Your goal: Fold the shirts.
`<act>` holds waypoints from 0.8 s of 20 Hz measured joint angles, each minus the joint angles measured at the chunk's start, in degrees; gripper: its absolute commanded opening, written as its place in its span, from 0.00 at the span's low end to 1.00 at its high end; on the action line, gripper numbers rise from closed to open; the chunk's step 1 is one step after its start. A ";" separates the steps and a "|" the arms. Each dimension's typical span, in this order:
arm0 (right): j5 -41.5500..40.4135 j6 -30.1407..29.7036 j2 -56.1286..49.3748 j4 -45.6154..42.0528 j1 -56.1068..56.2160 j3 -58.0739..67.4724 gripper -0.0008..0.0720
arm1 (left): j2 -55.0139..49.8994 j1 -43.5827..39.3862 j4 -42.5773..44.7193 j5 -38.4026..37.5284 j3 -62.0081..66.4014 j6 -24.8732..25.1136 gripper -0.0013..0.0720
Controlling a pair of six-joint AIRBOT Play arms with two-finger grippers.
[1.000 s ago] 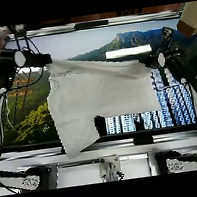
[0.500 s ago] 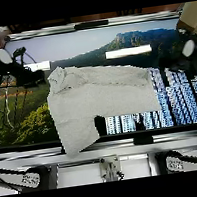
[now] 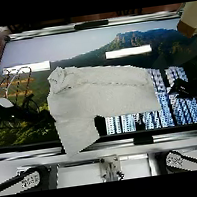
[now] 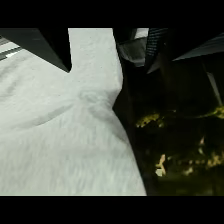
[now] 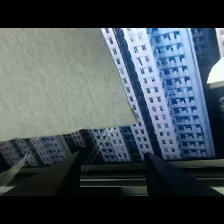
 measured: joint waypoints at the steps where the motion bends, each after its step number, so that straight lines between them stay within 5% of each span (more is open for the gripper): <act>1: 0.07 -0.22 0.02 0.37 -0.02 -0.52 0.71 | 0.17 0.04 -1.88 1.62 -2.29 1.55 0.75; 4: -0.68 -0.85 0.04 1.03 -0.04 -1.40 0.73 | -0.79 -0.52 -6.03 5.60 -5.86 4.20 0.71; 5: -0.83 -0.94 0.00 1.01 -0.04 -1.57 0.88 | -1.27 -0.90 -7.32 5.90 -6.38 4.66 0.65; 9: -2.12 -1.70 -0.61 -0.98 -0.04 -3.63 0.89 | -3.26 -2.08 -9.05 8.22 -7.54 5.88 0.10; 16: -9.77 -3.67 -4.28 2.49 0.50 -11.06 0.88 | -3.87 -2.51 -9.42 8.72 -7.26 6.56 0.06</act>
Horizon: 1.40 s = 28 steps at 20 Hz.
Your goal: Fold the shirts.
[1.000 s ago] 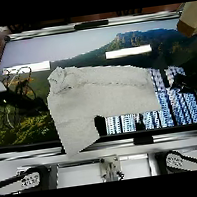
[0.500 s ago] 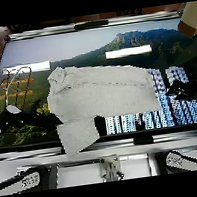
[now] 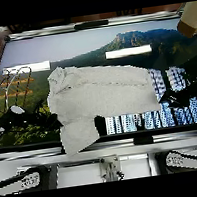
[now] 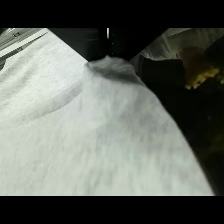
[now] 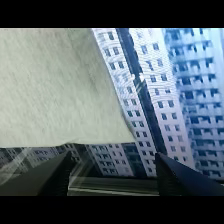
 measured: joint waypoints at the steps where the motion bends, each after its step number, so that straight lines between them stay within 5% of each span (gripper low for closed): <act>1: -1.05 -0.33 -0.70 0.57 0.61 -0.57 0.88 | 0.07 -0.02 0.09 0.00 0.07 0.02 0.06; 12: -8.07 3.76 -2.51 0.22 10.69 -1.81 0.88 | 0.68 0.00 -0.50 -0.13 3.13 0.92 0.06; 13: -7.89 4.42 -2.56 0.04 11.32 -1.84 0.76 | 0.68 0.00 -0.52 -0.15 3.82 0.94 0.06; 16: -7.67 5.68 -2.64 -0.66 13.31 -1.92 0.12 | 0.68 0.00 -0.57 -0.15 5.42 1.05 0.06; 22: -4.76 3.74 2.40 -0.74 15.78 4.68 0.12 | 5.66 0.13 -0.50 -0.87 14.58 2.71 0.06; 28: -9.79 -6.08 21.73 -1.25 14.91 35.23 0.12 | 24.79 4.00 -0.85 10.93 46.23 4.33 0.06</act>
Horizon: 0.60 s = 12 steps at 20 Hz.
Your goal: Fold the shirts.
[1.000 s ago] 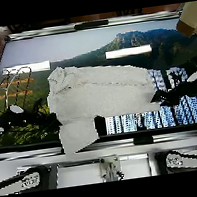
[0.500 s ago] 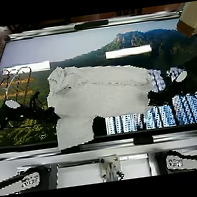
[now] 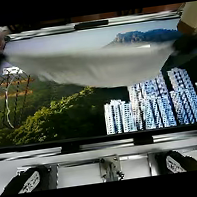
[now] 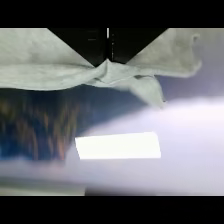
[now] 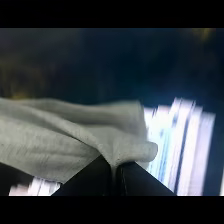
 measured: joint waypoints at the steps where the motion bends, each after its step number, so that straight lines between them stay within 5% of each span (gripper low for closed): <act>1: -1.66 -0.55 3.13 -0.79 -0.09 4.68 0.12 | 3.15 0.55 -0.07 2.03 5.60 0.04 0.06; 7: -4.26 0.79 18.10 -5.20 -0.31 18.75 0.13 | 16.70 1.73 0.85 6.60 22.95 -2.01 0.06; 12: 3.26 3.69 20.81 -11.76 -0.31 20.63 0.12 | 18.62 1.90 6.40 -3.21 25.27 -2.69 0.06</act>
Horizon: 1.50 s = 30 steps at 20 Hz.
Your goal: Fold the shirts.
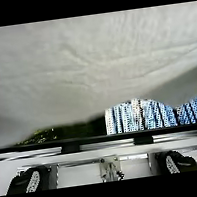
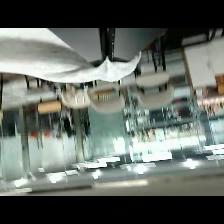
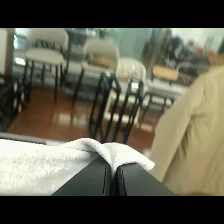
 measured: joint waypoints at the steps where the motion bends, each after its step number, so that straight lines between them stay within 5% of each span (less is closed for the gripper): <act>1: 2.21 0.22 -0.55 -0.72 0.02 0.17 0.12 | -0.81 0.00 1.57 -3.67 0.11 -0.09 0.06; 8: 18.49 3.08 -16.52 -2.58 0.02 -3.13 0.12 | -14.84 -0.28 7.04 -20.20 -4.00 -0.20 0.06; 12: 20.06 3.61 -28.41 -3.52 0.74 -13.55 0.12 | -26.56 -2.43 7.93 -21.94 -13.38 -1.38 0.06; 16: 7.56 5.29 -41.31 -4.83 4.11 -19.93 0.12 | -40.33 -6.14 8.70 -13.35 -19.10 -3.37 0.06; 23: -26.32 11.98 -56.85 -4.33 8.68 -22.10 0.12 | -58.45 -9.86 3.30 10.58 -20.96 -5.81 0.06; 27: -31.06 14.36 -61.55 -2.60 9.20 -22.27 0.12 | -64.22 -10.40 -0.57 18.86 -21.11 -6.19 0.06; 30: -25.88 15.04 -61.33 -2.54 8.92 -22.27 0.13 | -65.53 -9.53 -1.99 17.00 -20.76 -6.10 0.06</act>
